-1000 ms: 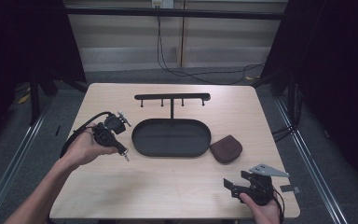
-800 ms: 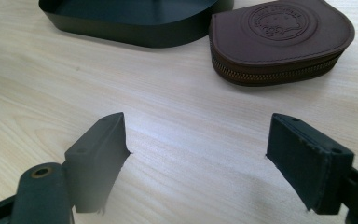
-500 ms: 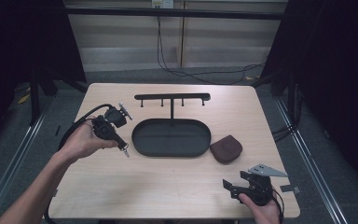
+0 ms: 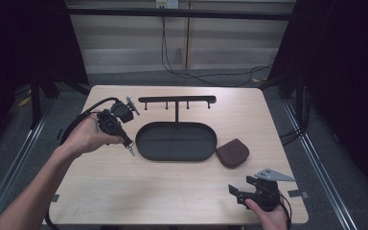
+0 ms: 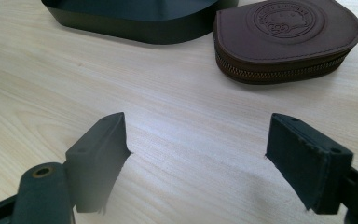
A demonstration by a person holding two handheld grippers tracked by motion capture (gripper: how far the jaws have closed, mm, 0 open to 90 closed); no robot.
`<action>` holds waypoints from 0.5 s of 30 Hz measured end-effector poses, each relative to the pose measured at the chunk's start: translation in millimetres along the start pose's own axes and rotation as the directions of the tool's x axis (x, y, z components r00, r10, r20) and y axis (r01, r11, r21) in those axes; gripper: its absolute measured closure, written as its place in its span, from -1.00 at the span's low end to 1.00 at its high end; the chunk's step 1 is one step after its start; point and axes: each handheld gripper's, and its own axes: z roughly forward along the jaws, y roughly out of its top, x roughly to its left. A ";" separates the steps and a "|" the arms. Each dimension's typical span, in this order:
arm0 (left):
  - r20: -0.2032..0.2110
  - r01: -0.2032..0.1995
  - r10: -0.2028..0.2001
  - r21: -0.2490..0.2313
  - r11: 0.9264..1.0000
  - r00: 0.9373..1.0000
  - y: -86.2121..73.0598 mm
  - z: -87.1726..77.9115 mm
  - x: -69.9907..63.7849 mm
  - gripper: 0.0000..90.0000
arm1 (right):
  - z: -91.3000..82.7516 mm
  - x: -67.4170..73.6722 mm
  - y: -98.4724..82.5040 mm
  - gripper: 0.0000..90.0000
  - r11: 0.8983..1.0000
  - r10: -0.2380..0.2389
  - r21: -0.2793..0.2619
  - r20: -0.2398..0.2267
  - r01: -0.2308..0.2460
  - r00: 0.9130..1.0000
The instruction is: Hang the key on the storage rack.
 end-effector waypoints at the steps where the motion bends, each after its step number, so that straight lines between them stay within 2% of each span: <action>1: 0.003 0.007 -0.007 -0.003 1.000 1.000 1.8 -3.8 1.1 0.98 | 0.1 0.1 0.0 -0.56 1.000 -0.002 0.001 0.000 0.002 1.000; 6: -0.012 -0.009 0.009 0.017 1.000 1.000 6.3 -10.3 1.3 0.98 | -0.5 -0.3 -0.1 -0.56 1.000 0.003 -0.001 0.000 -0.003 1.000; 10: -0.014 -0.005 0.006 0.024 1.000 1.000 11.4 -14.8 3.0 0.98 | 0.2 -0.2 0.0 -0.56 1.000 0.000 0.001 -0.003 0.000 1.000; 13: -0.018 0.020 -0.019 0.025 1.000 1.000 20.5 -20.2 5.1 0.98 | -0.2 -0.3 -0.1 -0.56 1.000 0.001 -0.001 -0.004 -0.001 1.000; 15: -0.017 0.018 -0.018 0.035 0.999 1.000 25.6 -23.0 5.6 0.98 | 0.1 -0.5 -0.1 -0.56 1.000 0.001 0.002 -0.005 -0.001 1.000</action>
